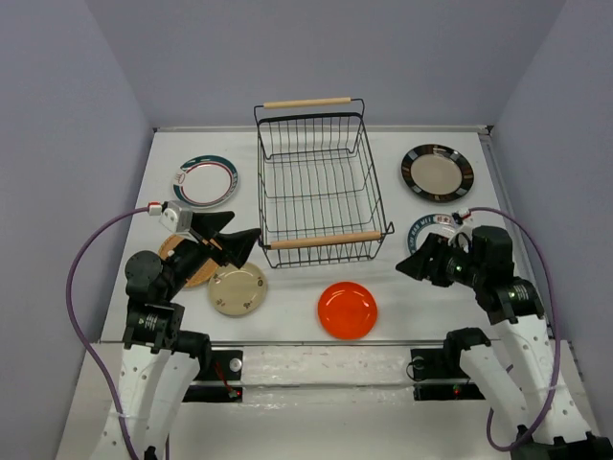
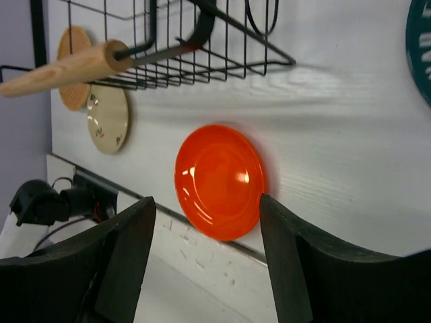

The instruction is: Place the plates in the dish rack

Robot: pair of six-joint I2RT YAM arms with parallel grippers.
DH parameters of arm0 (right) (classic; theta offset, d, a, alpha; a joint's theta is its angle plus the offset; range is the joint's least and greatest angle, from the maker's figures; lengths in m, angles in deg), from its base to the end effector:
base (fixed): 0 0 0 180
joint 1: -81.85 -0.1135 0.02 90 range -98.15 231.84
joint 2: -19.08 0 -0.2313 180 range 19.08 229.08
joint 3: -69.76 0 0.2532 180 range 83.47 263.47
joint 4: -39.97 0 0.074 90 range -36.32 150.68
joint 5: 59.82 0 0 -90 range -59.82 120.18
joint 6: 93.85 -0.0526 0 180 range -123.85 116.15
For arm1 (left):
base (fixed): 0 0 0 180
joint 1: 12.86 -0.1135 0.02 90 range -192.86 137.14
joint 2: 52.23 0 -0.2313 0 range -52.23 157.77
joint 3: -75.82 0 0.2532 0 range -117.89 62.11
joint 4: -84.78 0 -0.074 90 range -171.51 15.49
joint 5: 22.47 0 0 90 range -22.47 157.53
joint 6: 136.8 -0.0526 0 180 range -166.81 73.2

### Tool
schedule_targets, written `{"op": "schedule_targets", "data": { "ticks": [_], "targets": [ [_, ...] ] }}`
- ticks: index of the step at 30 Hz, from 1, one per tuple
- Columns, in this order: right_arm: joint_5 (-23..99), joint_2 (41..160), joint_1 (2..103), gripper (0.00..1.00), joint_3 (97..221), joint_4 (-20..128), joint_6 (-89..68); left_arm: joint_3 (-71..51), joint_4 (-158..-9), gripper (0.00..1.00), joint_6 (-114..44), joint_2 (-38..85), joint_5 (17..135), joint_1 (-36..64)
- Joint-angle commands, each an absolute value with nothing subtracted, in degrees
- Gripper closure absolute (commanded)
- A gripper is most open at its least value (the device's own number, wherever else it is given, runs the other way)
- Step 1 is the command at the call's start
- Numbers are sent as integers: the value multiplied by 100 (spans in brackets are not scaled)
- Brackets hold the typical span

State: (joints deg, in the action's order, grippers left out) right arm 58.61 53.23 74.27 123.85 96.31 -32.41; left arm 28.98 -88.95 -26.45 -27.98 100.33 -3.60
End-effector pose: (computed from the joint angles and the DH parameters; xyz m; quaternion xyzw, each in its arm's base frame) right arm 0.1587 0.0464 0.2583 0.0487 0.8710 0.3439 0.3475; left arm 0.1497 -0.0533 0.3390 0.1693 0.5943 -0.3599 0.6990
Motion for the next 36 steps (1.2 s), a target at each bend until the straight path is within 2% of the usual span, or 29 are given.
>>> {"op": "schedule_targets", "data": {
  "ticks": [1, 12, 19, 24, 30, 36],
  "targets": [
    [6727, 5397, 7429, 32, 11751, 9833, -3478, 2669, -9013, 1, -2747, -2868, 10085, -354],
    [6718, 5467, 7429, 31, 10282, 8630, -4234, 2678, -9004, 1, -2773, -2850, 10155, -354],
    [6516, 5704, 7429, 31, 9939, 8058, -4340, 2695, -9004, 1, -2773, -2841, 10181, -354],
    [6893, 6065, 7429, 31, 9490, 7468, -4542, 2704, -9004, 1, -2773, -2841, 10172, -363],
    [6833, 6117, 7218, 31, 9323, 7048, -4770, 2704, -9004, 1, -2773, -2833, 10181, -354],
    [6684, 6811, 6472, 36, 8937, 6019, -5289, 2704, -9004, 1, -2764, -2833, 10181, -363]
  ]
}}
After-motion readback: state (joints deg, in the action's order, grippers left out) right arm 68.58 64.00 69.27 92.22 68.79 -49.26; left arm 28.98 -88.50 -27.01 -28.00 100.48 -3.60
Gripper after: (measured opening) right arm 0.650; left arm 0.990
